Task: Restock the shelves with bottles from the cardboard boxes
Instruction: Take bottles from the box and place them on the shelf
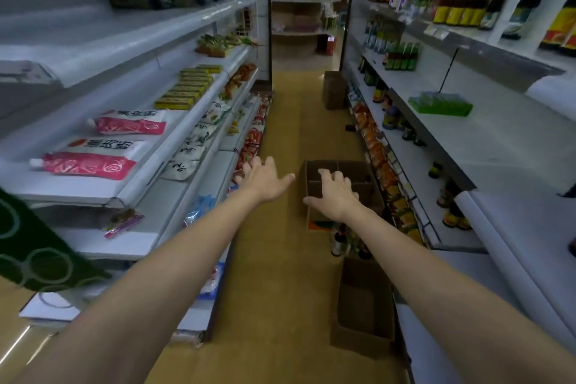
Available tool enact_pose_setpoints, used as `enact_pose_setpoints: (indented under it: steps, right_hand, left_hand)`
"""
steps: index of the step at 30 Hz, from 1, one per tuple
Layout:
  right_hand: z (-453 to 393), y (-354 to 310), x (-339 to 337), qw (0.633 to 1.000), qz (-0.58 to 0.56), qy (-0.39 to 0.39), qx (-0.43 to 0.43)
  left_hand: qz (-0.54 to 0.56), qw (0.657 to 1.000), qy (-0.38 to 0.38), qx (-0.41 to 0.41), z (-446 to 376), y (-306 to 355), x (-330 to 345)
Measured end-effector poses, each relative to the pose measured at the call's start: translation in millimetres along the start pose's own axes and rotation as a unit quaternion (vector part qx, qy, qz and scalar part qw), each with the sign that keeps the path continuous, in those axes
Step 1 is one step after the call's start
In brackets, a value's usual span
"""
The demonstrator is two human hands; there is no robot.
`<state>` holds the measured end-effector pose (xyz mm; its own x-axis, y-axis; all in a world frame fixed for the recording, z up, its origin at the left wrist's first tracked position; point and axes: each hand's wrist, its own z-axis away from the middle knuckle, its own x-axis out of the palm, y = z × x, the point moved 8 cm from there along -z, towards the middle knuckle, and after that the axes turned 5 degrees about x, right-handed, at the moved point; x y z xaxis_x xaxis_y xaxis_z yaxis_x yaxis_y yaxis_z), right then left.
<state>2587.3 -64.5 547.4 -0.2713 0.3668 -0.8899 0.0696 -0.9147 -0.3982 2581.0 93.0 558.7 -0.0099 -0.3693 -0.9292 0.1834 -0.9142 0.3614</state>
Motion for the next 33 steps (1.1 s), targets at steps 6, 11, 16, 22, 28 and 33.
enact_pose_setpoints:
  steps: [6, 11, 16, 22, 28, 33]
  right_hand:
    - [-102.3, -4.5, 11.1, 1.000, 0.002, -0.025, 0.011]
    - [-210.5, -12.9, 6.0, 0.999, -0.023, -0.028, 0.000]
    - [-311.4, -22.1, -18.9, 0.999, -0.027, -0.038, 0.000]
    - [-420.1, -40.5, -26.8, 0.999, -0.017, -0.038, 0.009]
    - [-544.2, -70.9, -37.7, 0.999, -0.013, -0.009, 0.028]
    - [-633.8, -84.4, -65.7, 0.998, -0.013, 0.006, 0.057]
  left_hand:
    - [-0.007, 0.998, -0.054, 0.011, -97.9, -6.4, 39.8]
    - [-0.038, 0.997, -0.072, -0.001, -198.5, -6.6, 40.4]
    - [-0.069, 0.996, -0.053, 0.001, -294.6, 1.7, 12.5]
    - [-0.078, 0.995, -0.057, 0.004, -387.6, -4.3, 12.9]
    - [0.009, 0.998, -0.060, -0.007, -526.9, -31.7, 7.5]
    - [0.014, 0.996, -0.088, 0.016, -635.4, -32.5, -3.7]
